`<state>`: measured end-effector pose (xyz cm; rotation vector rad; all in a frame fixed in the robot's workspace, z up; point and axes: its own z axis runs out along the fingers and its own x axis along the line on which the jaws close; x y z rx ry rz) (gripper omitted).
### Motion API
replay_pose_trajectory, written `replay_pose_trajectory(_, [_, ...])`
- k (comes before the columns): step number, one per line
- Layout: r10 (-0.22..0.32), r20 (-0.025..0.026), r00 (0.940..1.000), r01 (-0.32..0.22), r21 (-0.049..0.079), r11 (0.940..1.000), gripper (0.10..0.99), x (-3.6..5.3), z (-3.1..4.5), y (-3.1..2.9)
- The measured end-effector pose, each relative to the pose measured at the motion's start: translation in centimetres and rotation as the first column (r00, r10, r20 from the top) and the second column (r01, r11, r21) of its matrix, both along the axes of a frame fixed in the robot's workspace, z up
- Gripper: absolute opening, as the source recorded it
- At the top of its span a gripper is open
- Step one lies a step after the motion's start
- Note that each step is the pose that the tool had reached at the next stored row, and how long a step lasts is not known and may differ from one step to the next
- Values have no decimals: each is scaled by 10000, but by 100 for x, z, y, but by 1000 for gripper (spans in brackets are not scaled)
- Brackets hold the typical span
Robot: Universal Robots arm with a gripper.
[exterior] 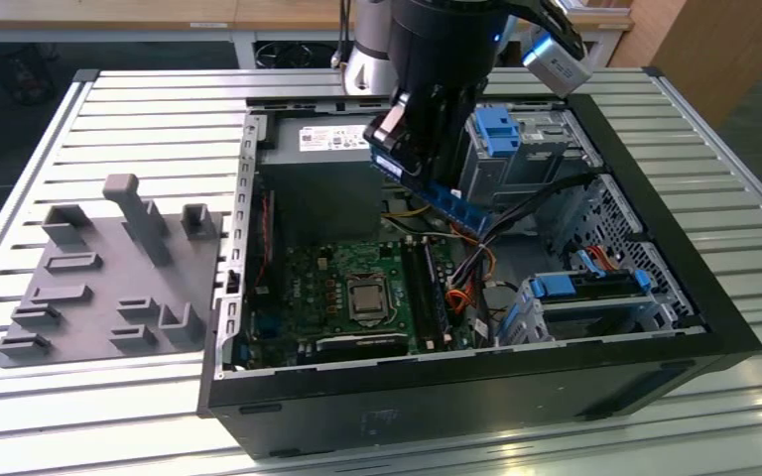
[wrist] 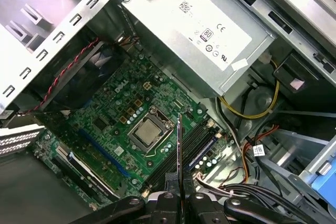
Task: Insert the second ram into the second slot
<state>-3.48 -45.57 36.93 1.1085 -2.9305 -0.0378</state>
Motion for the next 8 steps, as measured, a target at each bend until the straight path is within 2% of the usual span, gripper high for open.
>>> replay_pose_trajectory(8, [-621,0,9981,621,-14,9981,137,0,0,0])
